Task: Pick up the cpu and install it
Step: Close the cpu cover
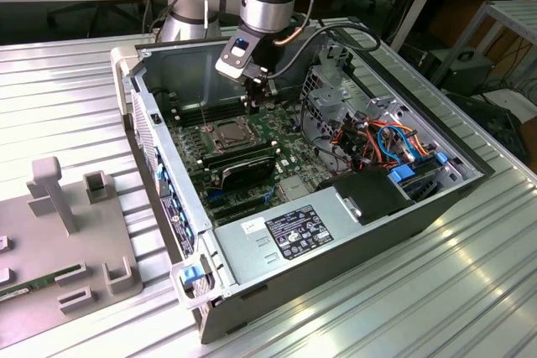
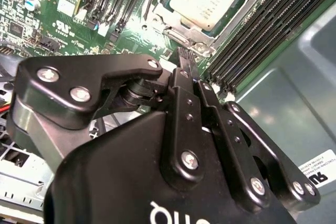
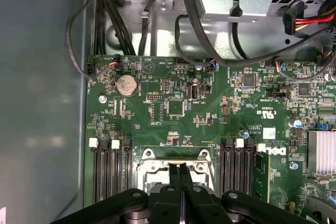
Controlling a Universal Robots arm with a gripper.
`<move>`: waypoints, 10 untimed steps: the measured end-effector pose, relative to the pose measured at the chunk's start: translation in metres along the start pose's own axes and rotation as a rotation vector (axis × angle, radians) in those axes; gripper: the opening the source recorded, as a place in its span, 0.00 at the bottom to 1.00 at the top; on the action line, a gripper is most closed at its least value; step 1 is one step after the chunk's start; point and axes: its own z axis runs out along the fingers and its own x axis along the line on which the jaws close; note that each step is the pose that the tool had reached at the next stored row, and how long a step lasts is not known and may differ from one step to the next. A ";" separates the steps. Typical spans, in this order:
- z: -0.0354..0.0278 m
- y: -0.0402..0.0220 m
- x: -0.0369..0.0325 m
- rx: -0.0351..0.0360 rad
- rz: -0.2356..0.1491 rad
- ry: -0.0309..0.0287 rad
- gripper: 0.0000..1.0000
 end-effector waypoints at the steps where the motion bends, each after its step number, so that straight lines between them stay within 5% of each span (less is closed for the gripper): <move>1: 0.0007 -0.0012 0.0001 0.0000 0.000 0.0001 0.11; 10: 0.0034 -0.0129 0.0003 0.0001 0.000 0.0000 0.11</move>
